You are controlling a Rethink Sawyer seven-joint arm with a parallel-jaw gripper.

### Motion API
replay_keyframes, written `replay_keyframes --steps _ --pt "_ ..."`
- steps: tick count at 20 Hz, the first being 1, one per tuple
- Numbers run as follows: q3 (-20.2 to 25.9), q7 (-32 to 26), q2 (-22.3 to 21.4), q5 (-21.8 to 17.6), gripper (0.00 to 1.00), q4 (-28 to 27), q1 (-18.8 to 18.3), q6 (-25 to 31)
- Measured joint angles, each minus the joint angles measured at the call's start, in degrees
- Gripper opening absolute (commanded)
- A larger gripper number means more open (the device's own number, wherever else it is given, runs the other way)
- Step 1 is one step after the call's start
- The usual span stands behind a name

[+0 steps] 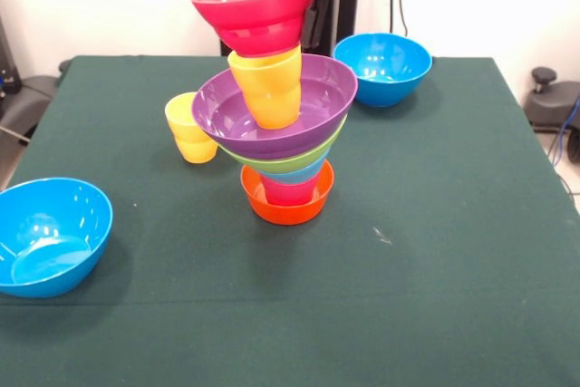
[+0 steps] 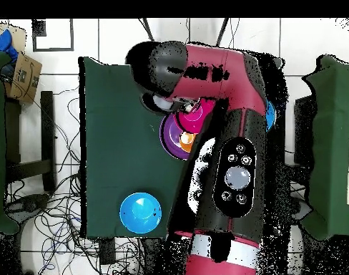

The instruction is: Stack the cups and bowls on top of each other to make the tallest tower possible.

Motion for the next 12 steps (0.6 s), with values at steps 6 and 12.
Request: replay_keyframes --steps 6,12 --pt "0.27 0.00 0.01 -0.62 0.00 0.02 -0.05 0.00" --pt "0.56 0.00 0.01 -1.47 0.00 0.17 -0.16 0.00"
